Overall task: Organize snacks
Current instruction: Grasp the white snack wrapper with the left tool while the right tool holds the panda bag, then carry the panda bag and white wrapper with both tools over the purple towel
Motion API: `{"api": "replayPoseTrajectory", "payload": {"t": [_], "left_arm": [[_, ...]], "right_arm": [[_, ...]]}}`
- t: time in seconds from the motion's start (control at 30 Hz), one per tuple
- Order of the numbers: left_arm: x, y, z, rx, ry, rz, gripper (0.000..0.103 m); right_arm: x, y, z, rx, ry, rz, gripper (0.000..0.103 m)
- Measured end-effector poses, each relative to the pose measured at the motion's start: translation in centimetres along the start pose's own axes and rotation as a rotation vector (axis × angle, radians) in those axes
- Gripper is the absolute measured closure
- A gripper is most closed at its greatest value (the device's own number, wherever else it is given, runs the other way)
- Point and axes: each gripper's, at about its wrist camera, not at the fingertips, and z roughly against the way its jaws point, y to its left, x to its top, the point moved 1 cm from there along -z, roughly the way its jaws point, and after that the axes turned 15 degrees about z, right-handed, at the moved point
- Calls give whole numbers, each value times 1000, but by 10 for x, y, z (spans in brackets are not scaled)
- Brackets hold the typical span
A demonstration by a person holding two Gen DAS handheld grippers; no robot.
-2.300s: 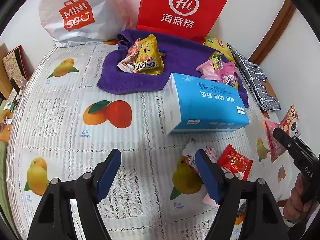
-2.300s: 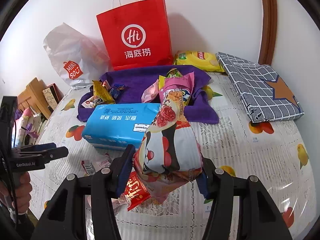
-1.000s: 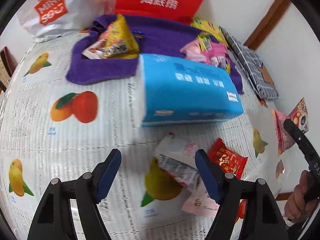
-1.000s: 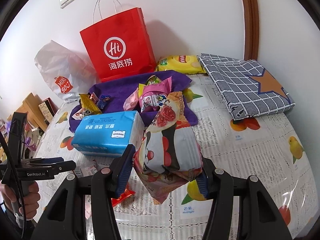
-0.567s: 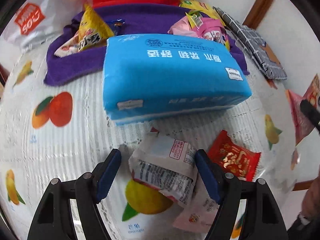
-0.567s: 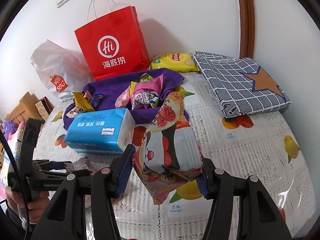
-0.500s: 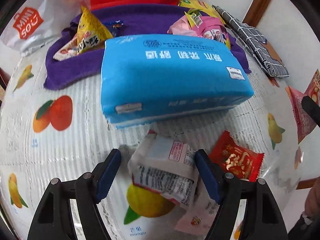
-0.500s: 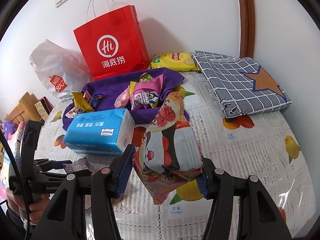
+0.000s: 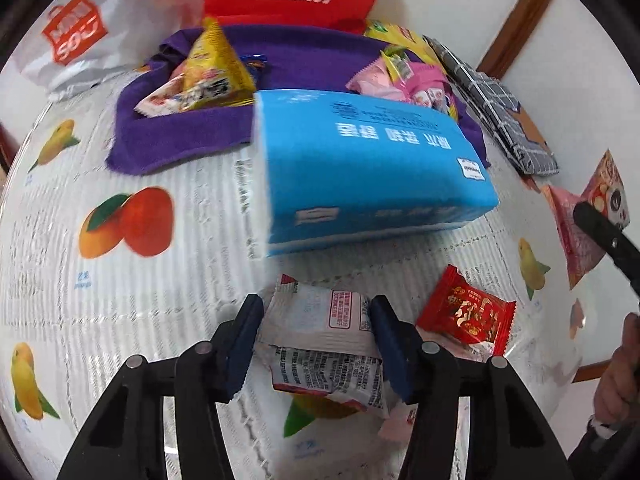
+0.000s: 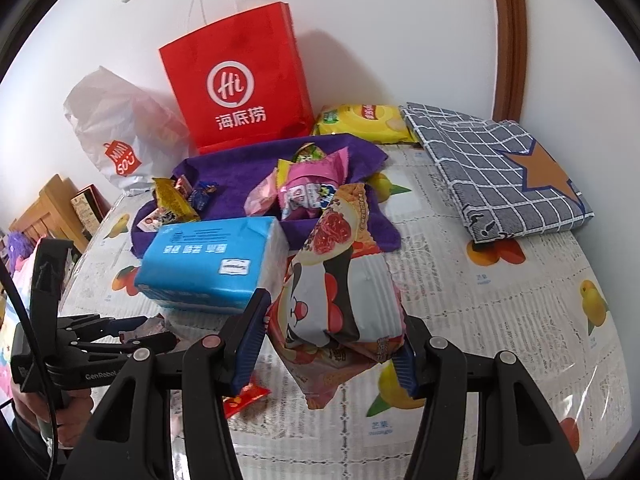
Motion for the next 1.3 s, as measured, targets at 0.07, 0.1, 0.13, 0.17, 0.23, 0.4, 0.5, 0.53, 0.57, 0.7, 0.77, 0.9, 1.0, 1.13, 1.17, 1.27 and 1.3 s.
{"api": "replayPoseTrajectory", "payload": {"t": [0.07, 0.1, 0.13, 0.17, 0.23, 0.4, 0.5, 0.53, 0.57, 0.7, 0.77, 0.9, 1.0, 1.13, 1.17, 1.27, 1.3], "left_arm": [[0, 6, 6, 5, -9, 16, 49], [0, 8, 10, 1, -13, 25, 49], [-1, 9, 13, -8, -16, 33, 49], [-2, 11, 17, -14, -20, 39, 49], [-3, 17, 27, -18, -37, 44, 49], [-5, 19, 42, -32, -53, 64, 49], [-5, 18, 48, -29, -65, 68, 49], [-6, 18, 52, -32, -68, 70, 49], [-6, 17, 52, -38, -70, 72, 49], [-4, 11, 61, -47, -91, 69, 49], [-2, 10, 66, -48, -99, 67, 49], [2, 10, 73, -46, -115, 71, 49], [6, 8, 79, -45, -130, 72, 49], [13, 3, 86, -45, -148, 71, 49], [15, 2, 88, -46, -151, 69, 49], [20, -2, 92, -45, -161, 64, 49], [21, -4, 93, -46, -164, 62, 49]], "right_arm": [[0, 6, 3, 9, -6, 8, 47], [1, 8, 4, 12, -9, 12, 47], [1, 11, 6, 14, -14, 17, 47], [1, 13, 8, 18, -19, 21, 47], [1, 16, 11, 21, -23, 25, 47], [0, 22, 18, 34, -38, 31, 47], [0, 25, 22, 32, -46, 40, 47], [0, 26, 24, 33, -50, 43, 47], [0, 26, 25, 33, -51, 45, 47], [3, 30, 30, 35, -61, 52, 47], [5, 31, 32, 36, -67, 57, 47], [9, 33, 36, 42, -79, 61, 47], [14, 34, 40, 38, -89, 67, 48], [22, 33, 43, 39, -100, 69, 48], [25, 33, 44, 40, -105, 70, 48], [31, 32, 45, 38, -115, 76, 48], [33, 32, 45, 38, -116, 78, 48]]}}
